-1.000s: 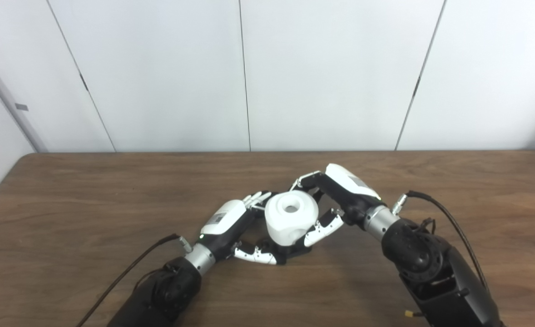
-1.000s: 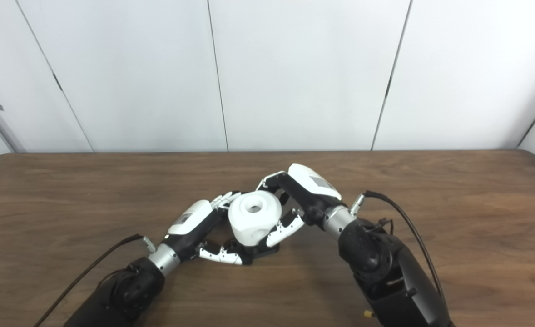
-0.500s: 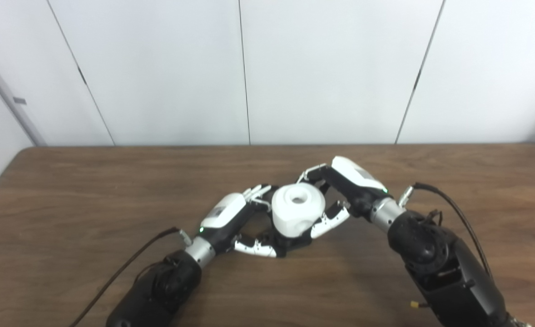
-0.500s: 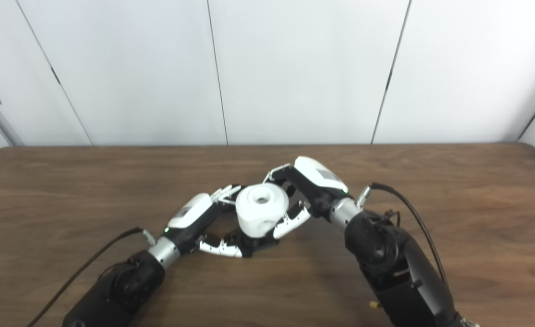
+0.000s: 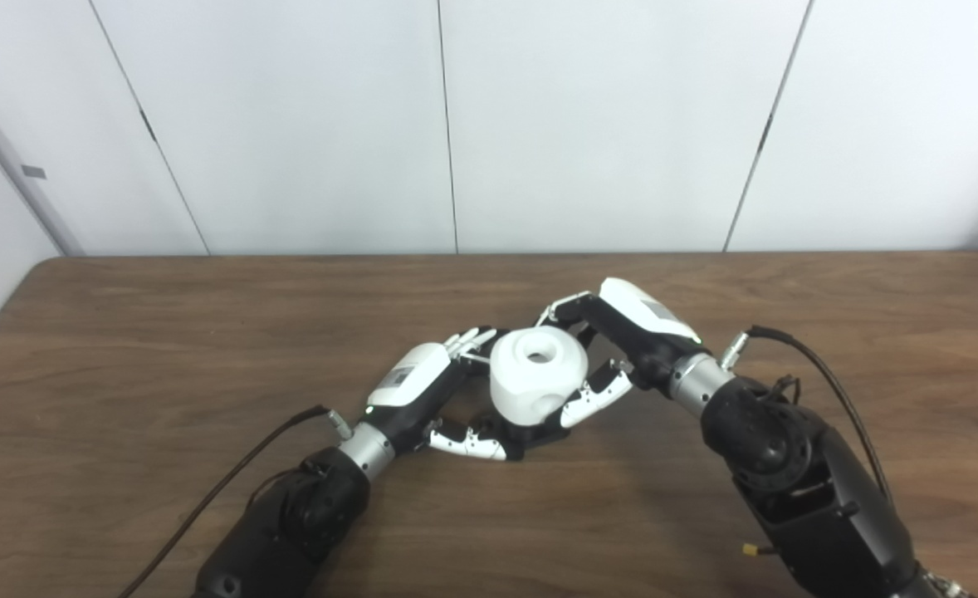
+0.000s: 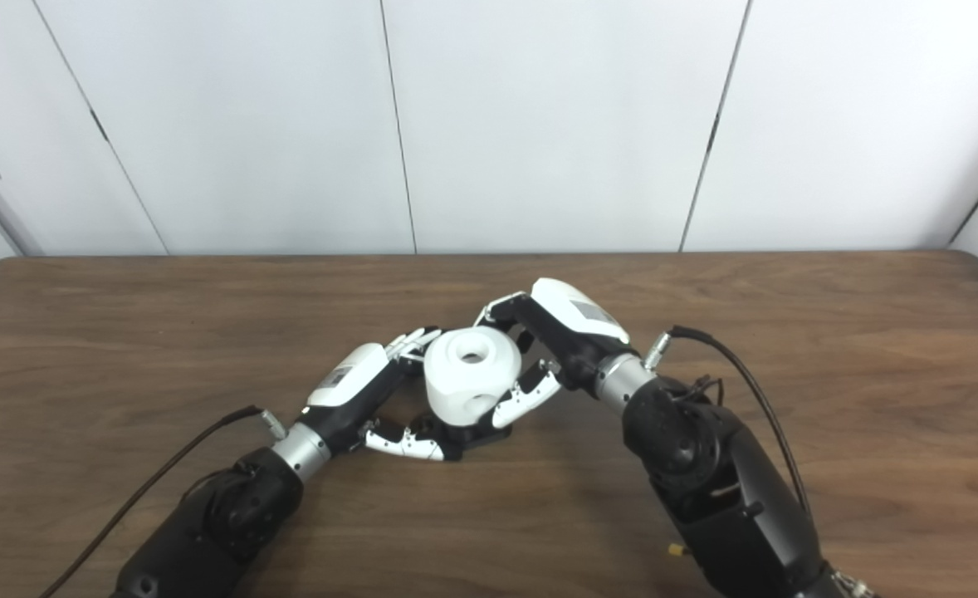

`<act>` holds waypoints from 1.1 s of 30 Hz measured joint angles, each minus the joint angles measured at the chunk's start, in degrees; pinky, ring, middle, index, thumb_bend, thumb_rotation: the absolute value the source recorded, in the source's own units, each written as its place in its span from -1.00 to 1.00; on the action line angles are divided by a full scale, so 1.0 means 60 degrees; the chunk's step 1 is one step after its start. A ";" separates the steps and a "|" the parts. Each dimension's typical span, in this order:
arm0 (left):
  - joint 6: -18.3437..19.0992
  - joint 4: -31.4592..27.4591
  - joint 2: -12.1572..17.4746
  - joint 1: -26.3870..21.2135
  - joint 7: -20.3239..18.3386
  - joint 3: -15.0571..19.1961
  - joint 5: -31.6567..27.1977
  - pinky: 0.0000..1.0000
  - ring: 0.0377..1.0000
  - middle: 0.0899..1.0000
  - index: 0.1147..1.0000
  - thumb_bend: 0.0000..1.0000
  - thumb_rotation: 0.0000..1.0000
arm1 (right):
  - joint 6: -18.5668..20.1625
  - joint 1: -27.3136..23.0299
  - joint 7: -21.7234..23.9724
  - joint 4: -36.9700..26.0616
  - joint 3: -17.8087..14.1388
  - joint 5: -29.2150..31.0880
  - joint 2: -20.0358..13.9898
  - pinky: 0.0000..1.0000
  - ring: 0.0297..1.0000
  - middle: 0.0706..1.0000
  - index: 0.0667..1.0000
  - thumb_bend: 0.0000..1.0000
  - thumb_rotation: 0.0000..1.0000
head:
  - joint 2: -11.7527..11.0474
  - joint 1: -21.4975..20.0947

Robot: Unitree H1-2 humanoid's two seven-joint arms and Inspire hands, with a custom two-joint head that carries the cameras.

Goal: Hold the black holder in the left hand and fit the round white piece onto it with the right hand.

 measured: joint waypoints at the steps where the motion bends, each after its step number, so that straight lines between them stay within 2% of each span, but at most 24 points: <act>1: 0.0000 0.0000 -0.0001 0.0000 0.0000 0.0000 0.0000 1.00 1.00 0.92 -0.17 0.05 -0.88 | 0.0001 0.0000 0.0001 0.0003 0.0023 -0.0002 0.0043 0.22 0.47 0.44 -0.12 0.04 -0.73 | 0.0015 0.0000; 13: 0.0000 -0.0002 -0.0004 0.0003 0.0000 -0.0002 0.0003 1.00 1.00 0.91 -0.17 0.05 -0.88 | -0.0013 -0.0067 0.0044 0.0024 0.0171 -0.0048 0.0145 0.22 0.47 0.43 -0.12 0.04 -0.73 | 0.0044 0.0000; 23: 0.0139 -0.0105 -0.0007 0.0050 0.0000 -0.0001 -0.0001 1.00 1.00 0.92 -0.17 0.05 -0.88 | -0.0309 -0.0083 0.0034 0.0132 0.0181 -0.0045 0.0109 0.23 0.48 0.43 -0.12 0.05 -0.73 | 0.0073 0.0029; 33: 0.0226 -0.0265 0.0001 0.0147 0.0000 0.0009 -0.0007 1.00 1.00 0.92 -0.17 0.05 -0.88 | -0.0528 -0.0003 0.0018 0.0392 0.0073 -0.0030 -0.0281 0.21 0.46 0.43 -0.12 0.04 -0.73 | 0.0088 -0.0059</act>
